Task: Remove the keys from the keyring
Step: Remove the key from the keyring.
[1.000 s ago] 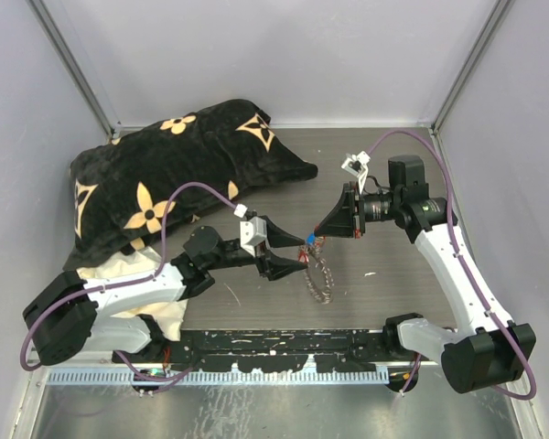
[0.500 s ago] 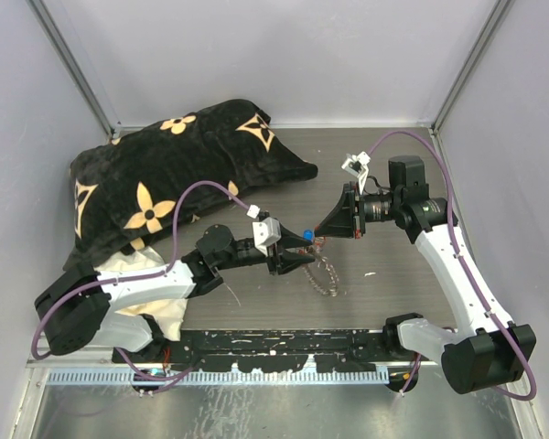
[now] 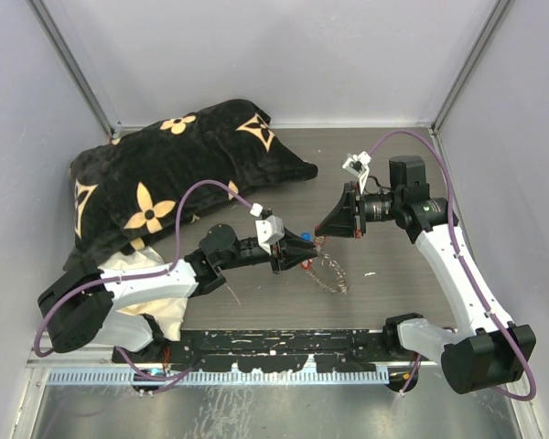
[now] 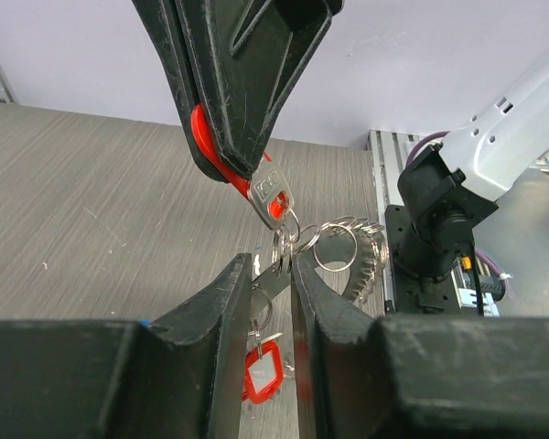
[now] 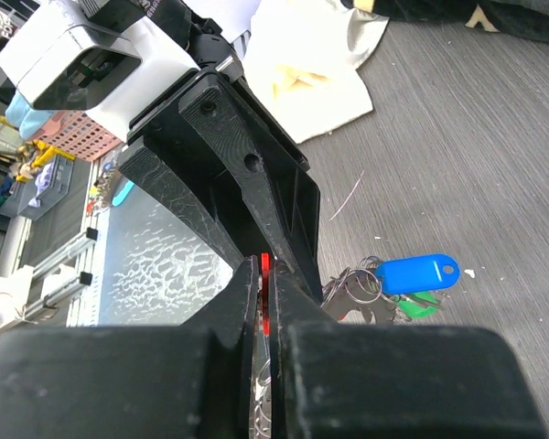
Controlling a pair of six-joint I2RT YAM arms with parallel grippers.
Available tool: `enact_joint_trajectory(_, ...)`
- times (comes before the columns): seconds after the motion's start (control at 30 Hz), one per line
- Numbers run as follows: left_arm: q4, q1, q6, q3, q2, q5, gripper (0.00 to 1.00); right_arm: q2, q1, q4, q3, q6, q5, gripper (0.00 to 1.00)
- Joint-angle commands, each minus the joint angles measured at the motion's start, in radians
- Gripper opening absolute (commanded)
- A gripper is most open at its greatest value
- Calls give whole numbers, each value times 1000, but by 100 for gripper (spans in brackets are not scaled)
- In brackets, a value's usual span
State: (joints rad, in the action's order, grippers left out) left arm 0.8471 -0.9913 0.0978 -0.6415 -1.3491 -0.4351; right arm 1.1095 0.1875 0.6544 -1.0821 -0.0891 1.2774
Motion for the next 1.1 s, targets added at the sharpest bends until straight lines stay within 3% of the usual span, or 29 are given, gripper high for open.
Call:
enact_joint_trajectory(0.0, 28, -5, 5, -44, 7, 18, 25, -34, -6, -41, -12, -3, 47, 1)
enact_joint_trajectory(0.6, 14, -6, 33, -66, -1, 19, 24, -41, -10, -39, -12, -4, 44, 1)
enact_joint_trajectory(1.07, -26, -5, -1, -56, 11, 13, 0, -48, -18, -23, -19, -24, 35, 1)
